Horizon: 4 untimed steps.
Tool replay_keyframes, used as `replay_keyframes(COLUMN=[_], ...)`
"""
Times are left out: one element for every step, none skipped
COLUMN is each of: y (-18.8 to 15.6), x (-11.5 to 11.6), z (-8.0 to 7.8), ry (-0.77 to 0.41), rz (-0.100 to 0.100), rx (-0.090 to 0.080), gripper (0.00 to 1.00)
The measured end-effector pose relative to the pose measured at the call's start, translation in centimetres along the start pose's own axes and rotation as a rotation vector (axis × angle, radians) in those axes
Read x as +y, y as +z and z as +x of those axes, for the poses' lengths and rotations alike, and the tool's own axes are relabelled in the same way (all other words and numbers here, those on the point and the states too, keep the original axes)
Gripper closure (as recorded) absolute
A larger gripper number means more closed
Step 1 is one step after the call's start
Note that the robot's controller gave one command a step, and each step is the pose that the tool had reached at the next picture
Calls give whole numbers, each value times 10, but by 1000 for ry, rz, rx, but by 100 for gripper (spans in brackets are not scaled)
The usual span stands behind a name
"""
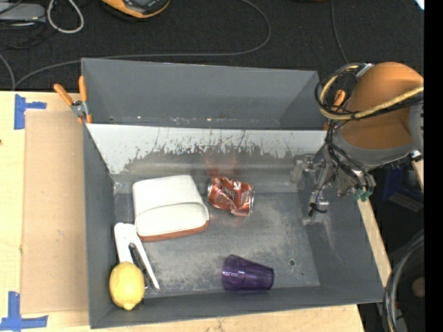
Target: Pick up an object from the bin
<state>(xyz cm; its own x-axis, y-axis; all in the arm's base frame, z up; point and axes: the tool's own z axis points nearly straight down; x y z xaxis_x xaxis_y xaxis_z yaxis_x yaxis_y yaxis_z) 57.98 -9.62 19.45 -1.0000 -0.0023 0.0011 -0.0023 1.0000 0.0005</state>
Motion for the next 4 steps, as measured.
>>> replay_keyframes(y=[124, 58, 96, 122], x=[69, 68, 133, 124], z=[-16, -25, -36, -34], ry=[-210, -464, 25, -412], rz=[10, 6, 2, 8], rx=[8, -11, 9, -17], gripper=[0, 0, 0, 0])
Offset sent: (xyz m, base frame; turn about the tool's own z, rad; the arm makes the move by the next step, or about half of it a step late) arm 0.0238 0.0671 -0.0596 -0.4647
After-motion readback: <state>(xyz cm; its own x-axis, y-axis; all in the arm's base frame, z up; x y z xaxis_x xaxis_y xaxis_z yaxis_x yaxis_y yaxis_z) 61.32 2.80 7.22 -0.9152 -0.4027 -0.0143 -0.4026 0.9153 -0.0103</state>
